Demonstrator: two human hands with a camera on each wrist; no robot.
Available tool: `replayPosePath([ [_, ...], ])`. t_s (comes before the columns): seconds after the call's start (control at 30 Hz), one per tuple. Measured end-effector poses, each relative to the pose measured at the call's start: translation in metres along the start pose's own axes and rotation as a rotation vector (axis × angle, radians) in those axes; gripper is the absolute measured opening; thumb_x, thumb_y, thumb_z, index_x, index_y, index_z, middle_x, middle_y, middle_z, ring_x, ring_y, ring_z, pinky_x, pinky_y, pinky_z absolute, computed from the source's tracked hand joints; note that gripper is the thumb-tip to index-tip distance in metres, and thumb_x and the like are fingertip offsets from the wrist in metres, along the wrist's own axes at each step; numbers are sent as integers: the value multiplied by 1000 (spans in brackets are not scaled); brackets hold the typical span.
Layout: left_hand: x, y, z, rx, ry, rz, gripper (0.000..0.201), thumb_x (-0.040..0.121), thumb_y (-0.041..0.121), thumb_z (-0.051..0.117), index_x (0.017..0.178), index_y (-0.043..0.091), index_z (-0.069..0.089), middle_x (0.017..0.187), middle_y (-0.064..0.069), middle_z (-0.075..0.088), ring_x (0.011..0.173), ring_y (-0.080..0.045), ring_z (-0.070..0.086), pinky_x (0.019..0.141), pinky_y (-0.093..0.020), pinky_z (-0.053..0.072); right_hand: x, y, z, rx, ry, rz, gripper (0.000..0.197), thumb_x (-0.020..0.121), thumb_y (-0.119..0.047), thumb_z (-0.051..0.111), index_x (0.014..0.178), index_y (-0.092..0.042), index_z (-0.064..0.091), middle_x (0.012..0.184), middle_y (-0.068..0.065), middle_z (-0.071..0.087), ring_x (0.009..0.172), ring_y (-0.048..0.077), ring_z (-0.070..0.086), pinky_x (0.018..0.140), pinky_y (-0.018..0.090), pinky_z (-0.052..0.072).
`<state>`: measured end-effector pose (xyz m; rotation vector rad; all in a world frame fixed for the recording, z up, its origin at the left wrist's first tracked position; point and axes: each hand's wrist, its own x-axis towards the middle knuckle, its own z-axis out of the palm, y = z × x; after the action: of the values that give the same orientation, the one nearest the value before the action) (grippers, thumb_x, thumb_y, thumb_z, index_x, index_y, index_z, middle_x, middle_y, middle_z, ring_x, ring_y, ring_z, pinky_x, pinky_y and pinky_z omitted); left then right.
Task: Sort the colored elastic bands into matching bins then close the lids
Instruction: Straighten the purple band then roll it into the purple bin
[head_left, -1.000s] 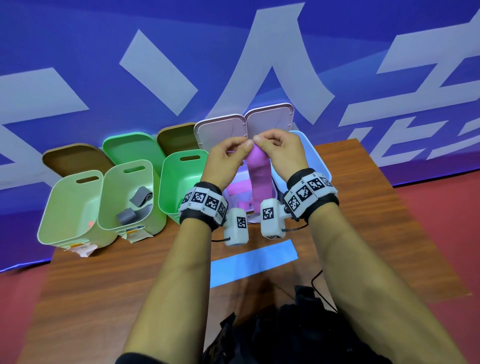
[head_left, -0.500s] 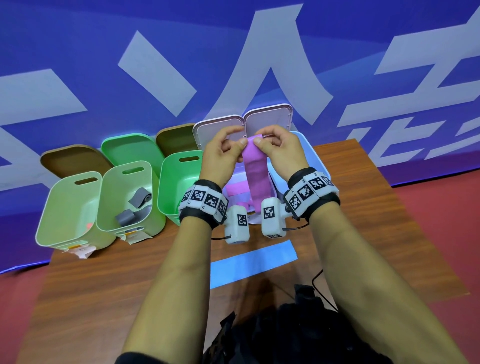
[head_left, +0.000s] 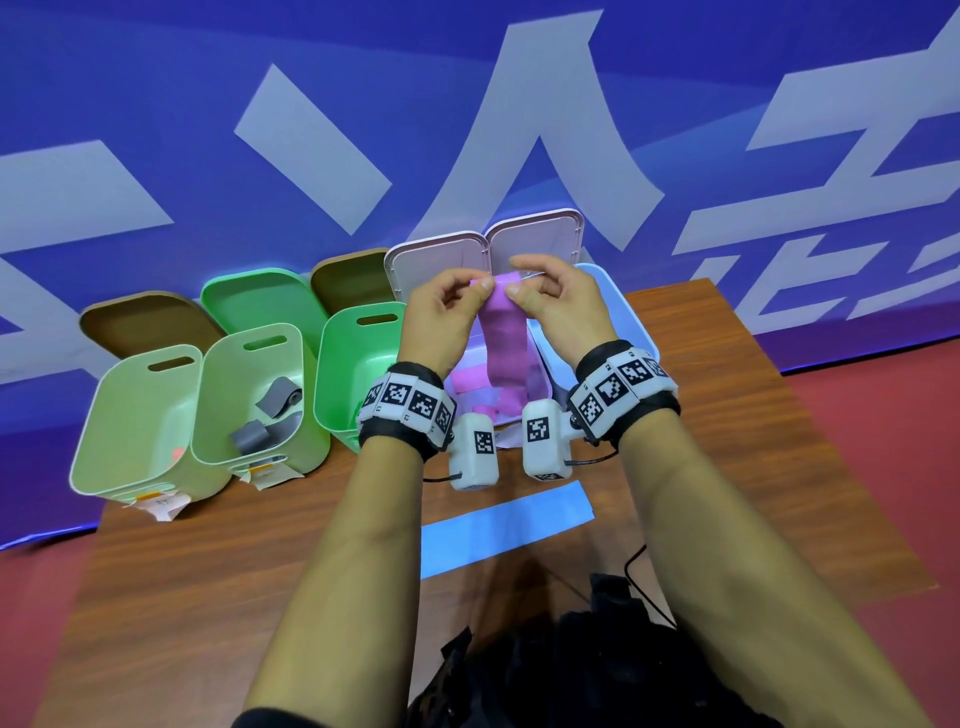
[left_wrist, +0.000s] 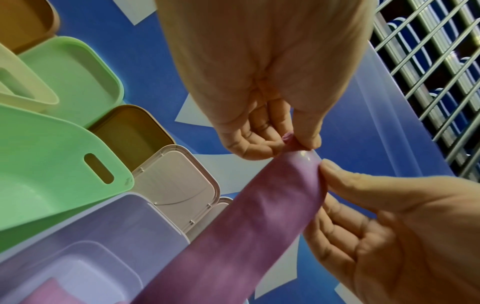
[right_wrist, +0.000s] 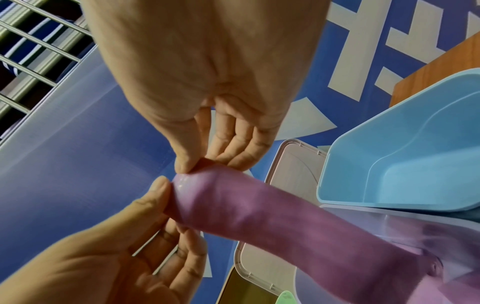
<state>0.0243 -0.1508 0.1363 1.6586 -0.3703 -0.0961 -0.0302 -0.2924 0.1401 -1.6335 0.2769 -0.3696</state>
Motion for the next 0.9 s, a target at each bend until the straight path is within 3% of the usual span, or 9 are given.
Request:
replayPosePath([
  [0.13, -1, -1, 1, 39, -6, 6, 8, 95, 16, 64, 93, 12, 70, 75, 8, 66, 66, 3, 57, 70, -18, 48, -1, 2, 1, -38, 11, 3, 13, 92, -8, 66, 103, -12, 67, 79, 2, 67, 76, 16, 64, 81, 31, 54],
  [0.23, -3, 0, 1, 9, -7, -13, 3, 93, 17, 67, 95, 18, 70, 83, 5, 69, 75, -1, 61, 78, -25, 51, -1, 3, 2, -71, 14, -7, 6, 92, -13, 66, 94, -19, 67, 82, 5, 69, 79, 18, 65, 86, 39, 56],
  [0.37, -5, 2, -1, -35, -29, 6, 22, 86, 2, 71, 104, 14, 66, 95, -3, 69, 88, -12, 64, 86, -26, 53, -1, 4, 4, -82, 27, -3, 13, 91, -15, 68, 84, -26, 65, 82, 4, 70, 80, 19, 67, 89, 44, 57],
  [0.47, -5, 1, -2, -9, -5, 24, 14, 87, 2, 69, 99, 9, 68, 89, 1, 69, 84, -11, 63, 82, -23, 53, -3, 1, 4, -39, 15, 6, 7, 90, -13, 69, 92, -20, 67, 82, 3, 69, 81, 17, 66, 87, 36, 58],
  [0.53, -5, 1, -2, -8, 7, 25, 11, 89, 6, 68, 100, 8, 69, 86, -1, 68, 80, -11, 61, 75, -20, 51, -5, -2, 2, -17, -2, 5, 17, 90, -9, 69, 106, -14, 67, 84, -1, 66, 81, 13, 64, 83, 25, 55],
  [0.6, -5, 0, -1, -3, 5, 27, 11, 91, 8, 67, 101, 8, 69, 83, 0, 67, 74, -6, 59, 69, -16, 48, -6, -4, 2, -23, -11, -20, 21, 90, -6, 69, 110, -12, 68, 88, 2, 67, 84, 13, 64, 83, 22, 54],
  [0.7, -7, 1, 0, -11, -4, 34, 17, 93, 9, 65, 110, 5, 68, 82, 1, 67, 67, 2, 57, 64, -14, 46, -6, -5, 3, -22, 2, -34, 16, 89, -5, 69, 105, -8, 70, 96, 16, 72, 88, 20, 67, 86, 28, 57],
  [0.8, -7, 2, 0, -54, -25, 10, 24, 93, 8, 66, 116, 4, 66, 83, -2, 67, 70, 2, 59, 67, -15, 48, -3, -1, 3, -45, 42, -24, 8, 89, -15, 70, 97, -13, 71, 96, 14, 74, 93, 28, 70, 91, 40, 57],
  [0.9, -7, 3, 1, -88, -38, -18, 28, 86, -4, 68, 114, 1, 65, 90, -5, 70, 80, -5, 65, 77, -20, 52, -2, 1, 3, -31, 59, -22, 4, 87, -21, 71, 91, -20, 71, 93, 13, 74, 94, 31, 71, 93, 47, 56],
])
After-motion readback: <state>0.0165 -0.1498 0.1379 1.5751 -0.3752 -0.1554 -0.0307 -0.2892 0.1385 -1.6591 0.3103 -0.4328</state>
